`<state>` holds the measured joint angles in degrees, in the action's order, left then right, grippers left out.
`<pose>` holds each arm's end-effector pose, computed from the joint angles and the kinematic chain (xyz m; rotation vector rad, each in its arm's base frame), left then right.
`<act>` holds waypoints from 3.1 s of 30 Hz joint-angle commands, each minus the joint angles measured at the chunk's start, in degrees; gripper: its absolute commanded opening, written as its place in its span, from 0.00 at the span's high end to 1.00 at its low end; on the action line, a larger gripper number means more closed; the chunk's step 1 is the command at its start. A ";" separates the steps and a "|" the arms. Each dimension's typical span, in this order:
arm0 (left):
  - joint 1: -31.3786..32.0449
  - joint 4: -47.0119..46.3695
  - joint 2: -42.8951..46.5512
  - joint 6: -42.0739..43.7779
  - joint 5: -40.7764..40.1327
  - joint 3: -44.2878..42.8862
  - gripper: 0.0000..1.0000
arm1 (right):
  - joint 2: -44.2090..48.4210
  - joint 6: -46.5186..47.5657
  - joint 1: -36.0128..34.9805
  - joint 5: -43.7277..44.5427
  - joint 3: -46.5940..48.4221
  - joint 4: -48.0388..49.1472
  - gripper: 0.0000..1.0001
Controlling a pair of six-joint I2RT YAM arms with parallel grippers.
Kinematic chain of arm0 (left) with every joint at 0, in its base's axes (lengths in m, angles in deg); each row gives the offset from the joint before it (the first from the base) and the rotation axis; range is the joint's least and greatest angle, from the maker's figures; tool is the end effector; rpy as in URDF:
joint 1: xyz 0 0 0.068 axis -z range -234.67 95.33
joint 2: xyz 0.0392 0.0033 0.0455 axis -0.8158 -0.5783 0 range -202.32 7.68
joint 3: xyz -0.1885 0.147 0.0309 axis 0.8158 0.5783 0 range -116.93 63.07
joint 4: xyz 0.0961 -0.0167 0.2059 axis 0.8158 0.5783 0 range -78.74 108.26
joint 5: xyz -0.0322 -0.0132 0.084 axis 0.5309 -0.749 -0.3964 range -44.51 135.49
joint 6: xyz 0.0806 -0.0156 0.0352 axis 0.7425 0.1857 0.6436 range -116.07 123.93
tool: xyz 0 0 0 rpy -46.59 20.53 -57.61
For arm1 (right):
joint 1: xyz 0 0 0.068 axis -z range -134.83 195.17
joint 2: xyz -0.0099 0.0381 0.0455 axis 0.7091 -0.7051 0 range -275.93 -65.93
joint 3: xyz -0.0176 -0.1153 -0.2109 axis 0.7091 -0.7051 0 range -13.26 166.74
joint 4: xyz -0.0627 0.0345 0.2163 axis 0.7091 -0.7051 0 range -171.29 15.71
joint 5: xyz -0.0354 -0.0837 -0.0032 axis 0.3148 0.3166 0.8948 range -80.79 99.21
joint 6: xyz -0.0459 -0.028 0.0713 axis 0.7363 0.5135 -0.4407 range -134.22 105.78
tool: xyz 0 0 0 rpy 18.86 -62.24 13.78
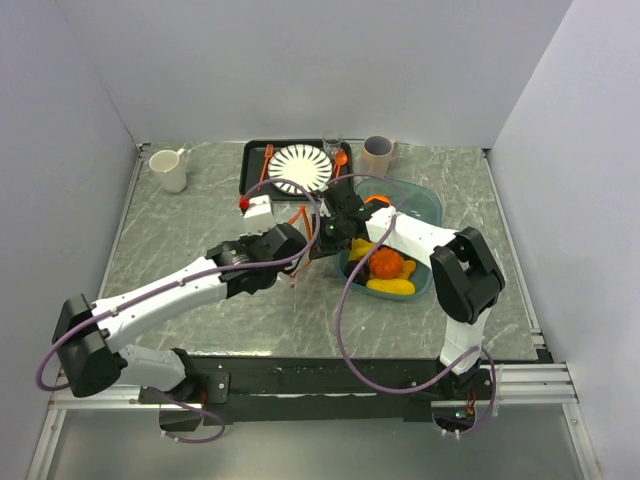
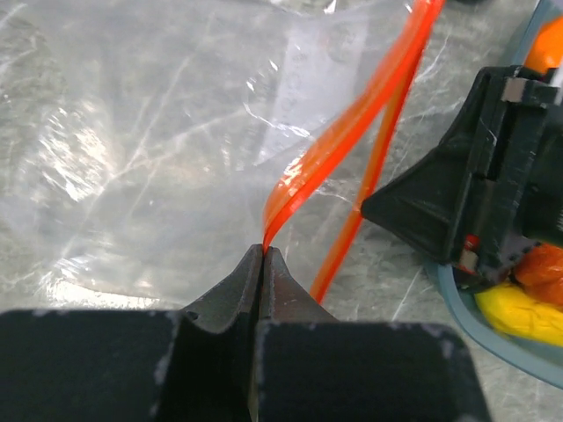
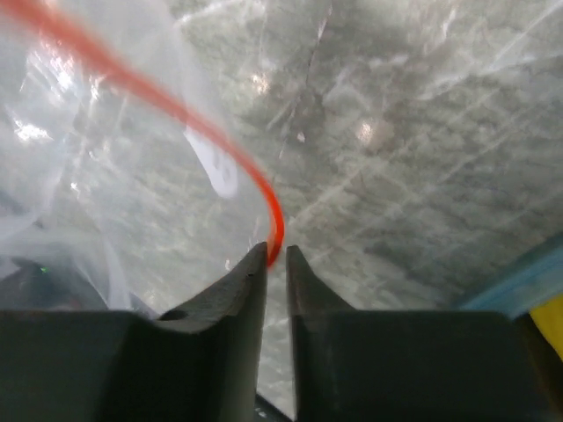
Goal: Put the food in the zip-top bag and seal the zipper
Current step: Open the zipper of the food storage bag at the center of the board, then adjust the bin at the center of the board.
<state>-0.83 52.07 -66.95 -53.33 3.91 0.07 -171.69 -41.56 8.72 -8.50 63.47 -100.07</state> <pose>0.1941 -0.1762 0.2470 -0.3481 2.1818 -0.1437 0.2919 0.2456 0.1645 -0.3431 2.6483 0.7998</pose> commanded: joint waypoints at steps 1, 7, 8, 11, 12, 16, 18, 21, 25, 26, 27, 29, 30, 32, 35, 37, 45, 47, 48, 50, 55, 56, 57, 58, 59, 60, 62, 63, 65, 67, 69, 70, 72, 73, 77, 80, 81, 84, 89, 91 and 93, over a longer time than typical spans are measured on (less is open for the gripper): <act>-0.23 -3.73 -1.92 2.06 1.59 -0.72 0.99 | 5.81 0.52 0.50 -2.05 -1.41 1.78 0.58; -0.58 -4.87 -4.65 2.67 2.56 -2.12 0.99 | 11.08 -0.09 0.85 4.17 -2.01 0.20 0.46; -0.67 -4.87 -4.99 2.50 2.65 -2.30 0.99 | 11.53 0.08 1.02 4.79 -2.37 0.29 0.43; -1.02 -5.40 -5.26 2.68 3.18 -2.39 0.99 | 10.66 0.52 1.55 6.55 -2.11 -1.11 0.43; -1.11 -5.75 -5.26 2.76 3.26 -2.39 0.99 | 10.22 0.87 1.64 6.64 -2.37 -1.11 0.43; -1.90 -5.31 -5.44 3.37 4.05 -2.92 0.99 | 7.50 1.40 1.82 9.70 -3.60 -1.55 0.45; -2.25 -5.05 -5.53 3.20 4.32 -3.18 0.99 | 6.88 2.36 1.99 9.11 -4.74 -1.20 0.46; -2.43 -5.31 -5.26 3.47 4.58 -2.92 0.99 | 6.52 2.81 2.08 9.19 -6.14 -1.29 0.48; -2.60 -5.40 -4.47 3.55 4.58 -2.83 0.99 | 9.95 2.46 2.08 10.07 -9.92 -0.76 0.49; -2.52 -5.66 -4.12 3.73 4.93 -2.74 0.99 | 10.56 2.37 2.17 10.50 -10.63 -1.11 0.49; -2.60 -5.66 -3.95 3.90 5.11 -2.74 0.99 | 11.87 2.55 2.08 11.20 -11.42 -1.46 0.49; -2.87 -6.10 -3.68 4.52 5.37 -2.74 0.99 | 13.29 2.72 2.17 10.60 -12.13 -1.64 0.50; -2.78 -6.19 -3.59 4.61 5.72 -2.83 0.99 | 15.12 2.64 2.17 9.81 -12.39 -1.38 0.50; -2.87 -6.28 -3.59 4.70 5.72 -2.83 0.99 | 17.94 2.20 2.17 8.84 -12.83 -0.42 0.49; -2.87 -6.10 -3.68 4.96 5.81 -3.09 0.99 | 23.21 1.49 2.52 9.10 -11.61 -0.06 0.43; -2.96 -6.36 -3.94 5.31 6.34 -2.92 0.99 | 25.85 0.88 3.74 12.42 -9.24 -1.55 0.36; -2.87 -6.89 -3.42 4.87 7.13 -2.30 0.99 | 27.45 -0.53 16.48 18.50 -9.49 -1.91 0.26; -2.87 -6.63 -3.24 4.87 7.13 -2.48 0.99 | 26.31 -0.01 21.21 17.90 -10.11 -2.25 0.27; -2.87 -6.54 -3.24 4.96 7.13 -2.48 0.99 | 25.26 0.26 22.37 17.89 -10.54 -2.87 0.27; -2.87 -6.45 -3.15 4.96 7.13 -2.39 0.99 | 24.90 1.05 23.96 16.05 -11.95 -2.52 0.28; -2.87 -6.54 -3.15 5.14 7.22 -2.39 0.99 | 26.39 0.09 24.23 20.08 -18.27 -0.85 0.29; -2.87 -6.80 -3.24 5.22 7.30 -2.65 0.99 | 27.17 -0.78 24.32 21.22 -20.20 -0.59 0.29; -2.96 -6.89 -3.33 5.40 7.57 -2.65 0.99 | 27.70 -1.05 24.75 22.71 -21.17 -0.33 0.30; -2.87 -6.89 -3.33 5.49 7.66 -2.56 0.99 | 28.32 -1.23 25.02 23.07 -22.05 -0.06 0.31; -2.87 -6.54 -3.42 5.40 7.66 -2.56 0.99 | 29.45 -1.84 25.11 23.25 -23.54 -0.06 0.31; -2.87 -6.45 -3.50 5.40 7.57 -2.65 0.99 | 30.42 -1.93 25.11 23.43 -24.25 -0.32 0.31; -2.87 -6.19 -3.50 5.22 7.57 -2.48 0.99 | 34.80 -1.85 25.02 21.85 -27.57 0.99 0.31; -2.87 -6.28 -3.33 5.22 7.66 -2.30 0.99 | 36.31 -1.67 25.11 21.32 -28.29 1.08 0.31; -2.87 -6.36 -3.24 5.31 7.48 -2.21 0.99 | 40.08 -1.32 25.11 20.70 -29.79 0.56 0.31; -2.96 -6.54 -3.07 5.40 7.57 -2.30 0.99 | 41.59 -1.06 25.02 21.14 -30.32 0.03 0.31; -2.87 -6.98 -3.24 5.75 7.83 -2.39 0.99 | 41.51 -0.53 25.11 21.67 -30.15 -1.11 0.32; -2.87 -7.07 -3.41 5.92 8.18 -2.65 0.99 | 40.81 -0.44 25.11 21.93 -29.62 -1.55 0.32; -2.87 -6.63 -3.94 6.01 8.18 -3.09 0.99 | 40.89 -0.35 25.11 22.02 -29.01 -3.75 0.33; -2.87 -6.19 -4.12 6.10 8.27 -3.53 0.99 | 42.89 -0.01 25.11 21.15 -30.22 -3.32 0.33; -2.87 -6.98 -3.94 6.01 8.45 -2.83 0.99 | 45.20 1.31 24.85 11.69 -31.64 -1.64 0.44; -2.96 -7.07 -3.77 5.93 8.45 -2.83 0.99 | 45.46 1.93 23.71 10.16 -32.43 -2.52 0.49; -2.87 -6.98 -3.85 6.01 8.45 -2.91 0.99 | 45.46 2.02 23.53 10.07 -32.78 -2.78 0.51; -2.87 -6.80 -3.94 5.93 8.36 -3.00 0.99 | 45.11 2.63 22.48 8.67 -34.10 -2.61 0.57; -2.87 -7.42 -3.77 6.10 8.54 -3.00 0.99 | 42.65 1.41 18.70 8.40 -35.59 -1.56 0.62; -2.87 -7.51 -3.85 6.01 8.62 -3.00 0.99 | 41.51 0.44 16.59 8.92 -35.86 -1.11 0.64; -2.87 -7.42 -4.12 6.10 8.80 -3.18 0.99 | 40.72 -0.26 14.66 9.10 -36.21 -0.42 0.64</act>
<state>-3.60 46.13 -71.86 -48.02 11.88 -0.91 -129.79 -40.40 26.55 0.79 27.58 -102.70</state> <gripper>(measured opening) 0.034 0.365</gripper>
